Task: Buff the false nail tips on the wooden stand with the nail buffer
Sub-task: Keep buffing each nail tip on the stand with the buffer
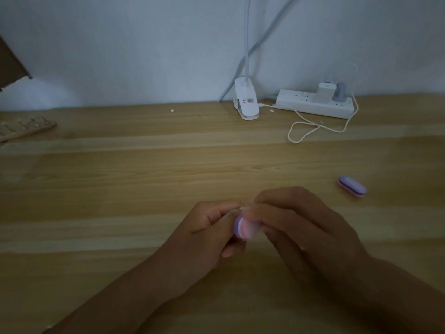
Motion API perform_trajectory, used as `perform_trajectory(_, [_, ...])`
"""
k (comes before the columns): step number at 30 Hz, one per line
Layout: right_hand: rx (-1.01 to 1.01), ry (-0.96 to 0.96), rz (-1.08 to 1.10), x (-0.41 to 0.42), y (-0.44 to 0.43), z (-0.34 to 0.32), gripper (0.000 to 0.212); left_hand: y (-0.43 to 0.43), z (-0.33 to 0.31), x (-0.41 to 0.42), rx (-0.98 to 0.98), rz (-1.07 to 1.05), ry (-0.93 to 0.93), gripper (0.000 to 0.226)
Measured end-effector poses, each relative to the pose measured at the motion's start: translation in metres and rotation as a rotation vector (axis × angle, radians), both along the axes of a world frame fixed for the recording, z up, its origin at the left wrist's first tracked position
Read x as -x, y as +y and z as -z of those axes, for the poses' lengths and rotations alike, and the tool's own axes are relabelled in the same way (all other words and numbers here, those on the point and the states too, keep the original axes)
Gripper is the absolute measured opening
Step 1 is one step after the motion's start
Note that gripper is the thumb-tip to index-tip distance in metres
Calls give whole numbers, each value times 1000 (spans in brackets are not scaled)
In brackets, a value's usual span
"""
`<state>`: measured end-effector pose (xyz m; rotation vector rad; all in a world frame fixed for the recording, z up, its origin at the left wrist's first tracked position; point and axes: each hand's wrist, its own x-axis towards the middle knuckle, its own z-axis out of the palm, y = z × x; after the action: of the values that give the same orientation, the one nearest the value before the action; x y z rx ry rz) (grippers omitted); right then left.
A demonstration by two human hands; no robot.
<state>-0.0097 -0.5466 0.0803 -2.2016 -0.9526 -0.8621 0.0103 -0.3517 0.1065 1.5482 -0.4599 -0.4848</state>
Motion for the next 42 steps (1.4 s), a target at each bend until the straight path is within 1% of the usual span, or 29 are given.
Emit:
perform_trajectory(2, [35, -1, 46, -5, -6, -1, 24, 2, 0, 0, 7, 36, 53, 31])
perform_trajectory(5, [-4, -22, 177, -14, -14, -10, 21, 4, -2, -2, 42, 86, 115, 34])
perform_trajectory(7, [-43, -46, 129, -7, -7, -10, 20, 3, -2, -2, 64, 89, 163, 33])
perform_trajectory(10, [-25, -24, -24, -1, -1, -3, 24, 3, -2, -2, 103, 116, 248, 32])
perform_trajectory(13, [-11, -19, 25, -6, -7, -4, 26, 5, -4, -3, 138, 157, 315, 33])
perform_trajectory(15, [-25, -28, -5, -3, -5, -3, 24, 6, -4, -3, 173, 155, 340, 34])
perform_trajectory(17, [-11, -41, -35, 0, -4, -1, 23, 6, -4, -4, 204, 152, 354, 33])
perform_trajectory(21, [-20, -45, 16, -4, -6, -4, 23, 8, -3, -5, 229, 189, 379, 33])
perform_trajectory(24, [-24, -52, -36, 1, -1, -4, 23, 8, -4, -5, 253, 192, 415, 33])
perform_trajectory(28, [-17, -58, -2, -1, -5, -8, 24, 8, -3, -6, 270, 235, 433, 32])
perform_trajectory(31, [-28, -64, -73, 6, 2, -7, 23, 9, -3, -6, 299, 212, 466, 29])
perform_trajectory(35, [-29, -61, -4, -2, -4, -5, 21, 9, -3, -7, 281, 235, 421, 33])
perform_trajectory(37, [-47, -66, -18, 0, -1, -5, 21, 9, -4, -6, 271, 221, 418, 33])
perform_trajectory(40, [-17, -97, -48, 4, 3, -5, 22, 10, -5, -6, 268, 210, 411, 32])
perform_trajectory(42, [-14, -60, 65, -4, -4, -7, 19, 11, -5, -6, 252, 224, 377, 33])
